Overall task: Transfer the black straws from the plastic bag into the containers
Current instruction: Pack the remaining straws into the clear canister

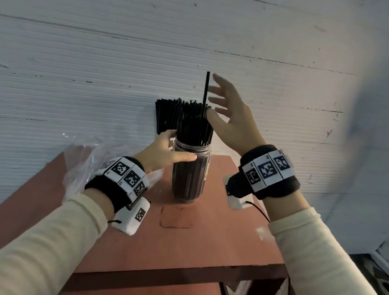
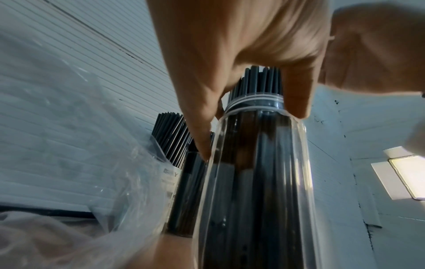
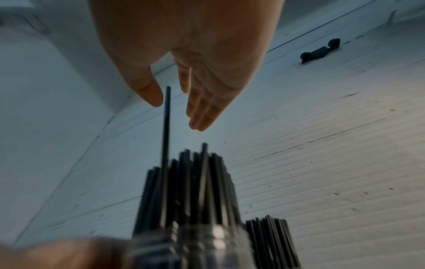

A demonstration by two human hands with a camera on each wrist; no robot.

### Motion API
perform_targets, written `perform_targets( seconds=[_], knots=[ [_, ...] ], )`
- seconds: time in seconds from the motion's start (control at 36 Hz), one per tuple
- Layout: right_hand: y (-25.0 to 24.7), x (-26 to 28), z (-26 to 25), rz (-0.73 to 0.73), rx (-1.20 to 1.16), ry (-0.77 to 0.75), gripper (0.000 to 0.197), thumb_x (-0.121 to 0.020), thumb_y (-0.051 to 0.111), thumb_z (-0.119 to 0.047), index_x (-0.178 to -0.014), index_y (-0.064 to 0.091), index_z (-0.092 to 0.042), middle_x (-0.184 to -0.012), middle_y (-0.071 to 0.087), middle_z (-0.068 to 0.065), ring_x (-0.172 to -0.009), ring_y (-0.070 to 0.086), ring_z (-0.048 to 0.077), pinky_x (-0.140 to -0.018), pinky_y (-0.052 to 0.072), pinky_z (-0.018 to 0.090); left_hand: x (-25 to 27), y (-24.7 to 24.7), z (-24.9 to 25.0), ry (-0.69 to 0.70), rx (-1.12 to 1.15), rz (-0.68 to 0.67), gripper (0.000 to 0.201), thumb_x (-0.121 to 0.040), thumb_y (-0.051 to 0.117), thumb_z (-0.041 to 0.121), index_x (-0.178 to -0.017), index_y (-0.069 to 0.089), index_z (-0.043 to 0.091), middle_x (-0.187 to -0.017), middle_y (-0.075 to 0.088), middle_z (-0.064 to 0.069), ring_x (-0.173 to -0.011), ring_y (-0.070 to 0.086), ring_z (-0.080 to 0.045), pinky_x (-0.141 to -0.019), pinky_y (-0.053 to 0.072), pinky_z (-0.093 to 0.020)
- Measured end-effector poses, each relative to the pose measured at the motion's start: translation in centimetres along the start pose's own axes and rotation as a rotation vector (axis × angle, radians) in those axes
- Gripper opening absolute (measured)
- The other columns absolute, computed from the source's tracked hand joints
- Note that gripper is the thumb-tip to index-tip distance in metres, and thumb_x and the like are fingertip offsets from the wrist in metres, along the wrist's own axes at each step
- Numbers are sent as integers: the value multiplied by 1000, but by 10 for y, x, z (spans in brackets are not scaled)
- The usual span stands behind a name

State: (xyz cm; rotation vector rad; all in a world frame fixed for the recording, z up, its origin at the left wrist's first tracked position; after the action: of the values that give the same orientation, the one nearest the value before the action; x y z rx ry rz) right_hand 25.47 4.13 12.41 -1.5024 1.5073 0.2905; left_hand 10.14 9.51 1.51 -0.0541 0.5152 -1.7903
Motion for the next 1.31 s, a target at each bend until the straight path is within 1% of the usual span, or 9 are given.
perform_targets(
  seconds=[0.08,0.22,0.36,0.44,0.53,0.72,1.0,1.19,1.31],
  knots=[
    [-6,-8,-19,67,-63,-71,62,-94,57,-13,-148,29,-21,-134,53,0,-107,62,8,-89,51,18,1,-2,-5,-50,-15,25,99,-58,87,46,-141,40,22,-135,55,9,-123,54,-12,-112,39,-40],
    [-6,-18,-30,158,-24,-139,40,-92,59,-7,-130,51,-17,-117,63,-5,-83,67,1,-75,50,13,3,0,-6,-37,-30,73,78,-76,82,29,-141,40,19,-133,55,8,-121,55,-12,-111,40,-41],
    [-1,-12,-19,204,-19,-82,23,-89,62,-6,-111,64,-12,-106,67,-5,-75,67,0,-63,43,7,10,-1,-4,-26,-60,95,106,-53,84,62,-141,40,22,-137,54,8,-126,53,-15,-112,38,-44],
    [9,1,0,170,53,-36,20,-89,63,-8,-108,67,-14,-104,68,-5,-80,68,3,-69,48,9,12,-1,-3,-12,-64,106,112,-48,81,71,-140,41,23,-136,55,10,-126,53,-14,-113,38,-44],
    [16,19,13,220,147,-67,19,-90,63,-8,-107,69,-9,-100,67,0,-86,65,11,-81,53,22,12,-1,-4,-16,-47,113,94,-61,84,53,-140,42,22,-132,57,12,-123,55,-13,-111,40,-43],
    [22,26,13,210,334,-161,33,-95,57,-16,-127,60,-10,-127,59,2,-121,51,17,-104,38,23,7,-2,-7,-9,-92,139,79,-76,81,38,-142,40,21,-132,57,11,-123,54,-11,-112,39,-41],
    [35,42,26,117,331,-125,36,-95,55,-17,-128,59,-4,-134,57,8,-133,46,23,-112,36,34,12,1,-5,29,-46,103,104,-52,77,64,-139,42,19,-132,56,9,-122,56,-12,-109,42,-42],
    [26,31,20,50,312,-78,39,-96,55,-25,-132,58,-11,-137,56,2,-131,48,14,-110,39,30,12,2,-6,21,-63,130,73,-79,80,35,-140,43,20,-132,55,12,-125,52,-9,-111,38,-32],
    [29,32,22,29,354,-93,38,-95,55,-25,-130,60,-12,-134,58,2,-130,49,15,-108,40,32,13,2,-3,30,-87,116,77,-75,80,40,-140,43,21,-131,57,11,-124,54,-9,-111,40,-39]
  ],
)
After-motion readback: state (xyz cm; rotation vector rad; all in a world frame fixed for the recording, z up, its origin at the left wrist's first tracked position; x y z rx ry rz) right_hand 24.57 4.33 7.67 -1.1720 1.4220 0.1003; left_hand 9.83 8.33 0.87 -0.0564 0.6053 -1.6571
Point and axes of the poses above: each hand's wrist, its own x-axis away from the middle knuckle, its own y-axis out of the palm, z = x × y, the point moved 6 cm from there along -x, towards the middle knuckle
